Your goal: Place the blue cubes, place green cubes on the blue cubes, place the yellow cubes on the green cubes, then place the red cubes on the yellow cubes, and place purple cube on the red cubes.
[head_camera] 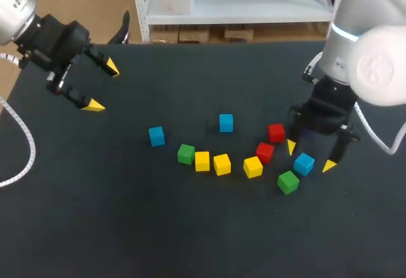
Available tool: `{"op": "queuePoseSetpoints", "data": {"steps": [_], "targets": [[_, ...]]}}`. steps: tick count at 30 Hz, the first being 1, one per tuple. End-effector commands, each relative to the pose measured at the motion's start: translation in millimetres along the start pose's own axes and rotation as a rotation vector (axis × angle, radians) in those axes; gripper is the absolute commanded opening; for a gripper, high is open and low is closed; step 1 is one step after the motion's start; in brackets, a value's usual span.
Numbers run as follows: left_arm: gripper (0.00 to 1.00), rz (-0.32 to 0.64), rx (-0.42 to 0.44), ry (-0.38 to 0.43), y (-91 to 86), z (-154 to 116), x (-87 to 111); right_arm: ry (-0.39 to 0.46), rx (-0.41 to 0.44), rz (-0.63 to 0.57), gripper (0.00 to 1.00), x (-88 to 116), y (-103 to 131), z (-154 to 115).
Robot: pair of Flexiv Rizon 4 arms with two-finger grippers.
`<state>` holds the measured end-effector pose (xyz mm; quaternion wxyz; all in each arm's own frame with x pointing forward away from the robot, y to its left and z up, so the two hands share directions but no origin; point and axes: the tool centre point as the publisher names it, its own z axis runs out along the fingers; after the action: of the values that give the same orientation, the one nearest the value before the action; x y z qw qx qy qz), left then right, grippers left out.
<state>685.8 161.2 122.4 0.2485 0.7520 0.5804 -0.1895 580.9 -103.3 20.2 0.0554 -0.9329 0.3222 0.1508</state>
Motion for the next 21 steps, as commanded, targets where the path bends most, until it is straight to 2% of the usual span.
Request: {"op": "queuePoseSetpoints", "data": {"steps": [1,12,17,21], "targets": [[1.0,0.002,-0.001,0.0,0.0,0,0.4,-0.003,0.012,0.001,0.75,10,-2,8],[1.0,0.002,-0.001,0.0,0.0,0,0.4,0.014,0.024,0.006,0.59,20,-8,16],[1.0,0.002,-0.001,0.0,0.0,0,0.4,0.02,0.023,0.016,0.56,24,-9,19],[1.0,0.002,-0.001,0.0,0.0,0,0.4,0.024,0.024,0.023,0.5,26,-9,20]]}}
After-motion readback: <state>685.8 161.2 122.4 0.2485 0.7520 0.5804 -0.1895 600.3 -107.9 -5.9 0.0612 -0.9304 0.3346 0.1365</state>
